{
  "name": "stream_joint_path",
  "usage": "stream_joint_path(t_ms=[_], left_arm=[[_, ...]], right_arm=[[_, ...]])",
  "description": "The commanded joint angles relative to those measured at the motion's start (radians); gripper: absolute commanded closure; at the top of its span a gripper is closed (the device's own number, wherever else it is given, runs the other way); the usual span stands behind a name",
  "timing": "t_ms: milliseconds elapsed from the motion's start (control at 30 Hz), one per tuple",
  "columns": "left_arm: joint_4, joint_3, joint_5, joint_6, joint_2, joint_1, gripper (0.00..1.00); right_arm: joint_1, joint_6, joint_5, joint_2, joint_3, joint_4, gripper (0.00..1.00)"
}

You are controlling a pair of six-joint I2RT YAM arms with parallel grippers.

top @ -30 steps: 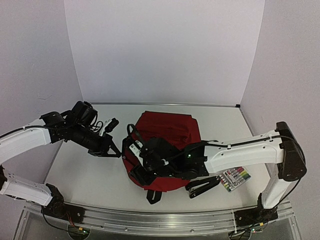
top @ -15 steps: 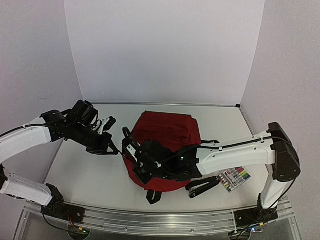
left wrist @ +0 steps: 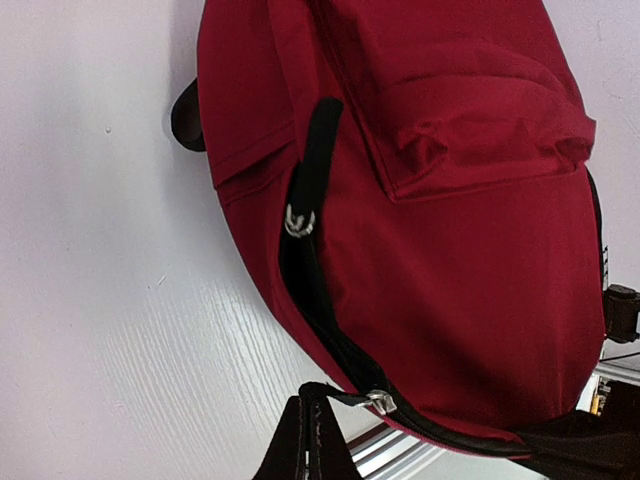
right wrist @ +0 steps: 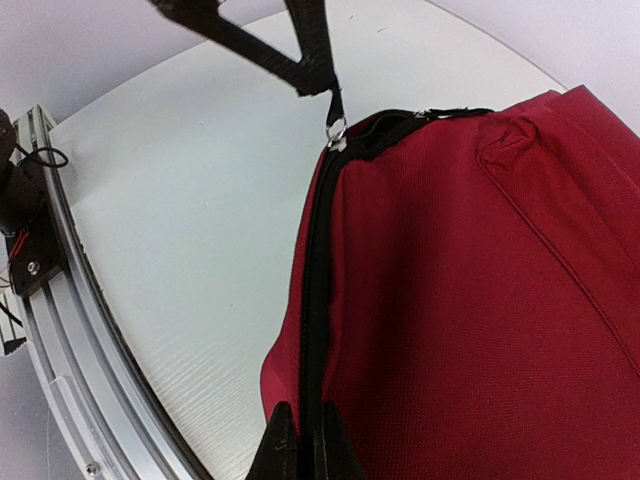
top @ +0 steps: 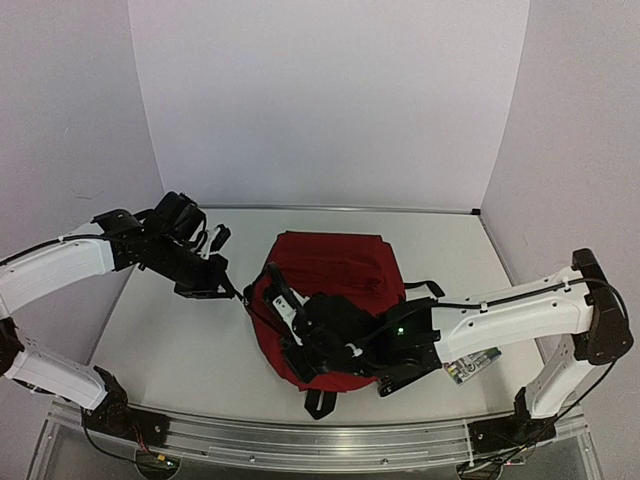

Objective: Pack the student bag
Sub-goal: Zip the student bag at the center of the board.

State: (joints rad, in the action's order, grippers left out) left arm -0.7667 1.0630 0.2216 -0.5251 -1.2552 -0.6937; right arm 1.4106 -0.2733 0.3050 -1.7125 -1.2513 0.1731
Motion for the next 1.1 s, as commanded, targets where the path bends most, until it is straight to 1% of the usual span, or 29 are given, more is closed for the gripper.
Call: stream_joint_path(t_ms=[0,200,300,500,667,833,933,1067], left_arm=[[0.058,0.063,-0.114,0.014,-0.058,0.086,1.0],[0.134,0.043,-0.098,0.032,-0.132,0.2,1.0],[0.209,0.05,-0.053,0.041,-0.163,0.232,1.0],[0.315,0.118,0.02,0.05,-0.27,0.247,1.0],[0.343,0.18,0.027,0.057,-0.383,0.264,1.0],[0.359,0.237,0.042,0.074,-0.448,0.278,1.0],[0.379,0.267,0.07,0.072,-0.467,0.301,1.0],[0.371,0.327,0.145,0.074,-0.5,0.338,1.0]], right_arm=[[0.068,-0.069,0.012,0.084,0.005,0.058,1.0],[0.093,-0.13,0.027,0.119,0.003,0.063,1.0],[0.095,-0.155,0.028,0.135,0.006,0.063,1.0],[0.097,-0.185,0.03,0.145,-0.002,0.062,1.0],[0.103,-0.203,0.024,0.138,-0.011,0.043,1.0],[0.105,-0.23,0.045,0.109,-0.028,0.009,1.0],[0.104,-0.246,0.073,0.077,-0.066,-0.022,1.0],[0.105,-0.246,0.094,0.003,-0.168,-0.069,1.0]])
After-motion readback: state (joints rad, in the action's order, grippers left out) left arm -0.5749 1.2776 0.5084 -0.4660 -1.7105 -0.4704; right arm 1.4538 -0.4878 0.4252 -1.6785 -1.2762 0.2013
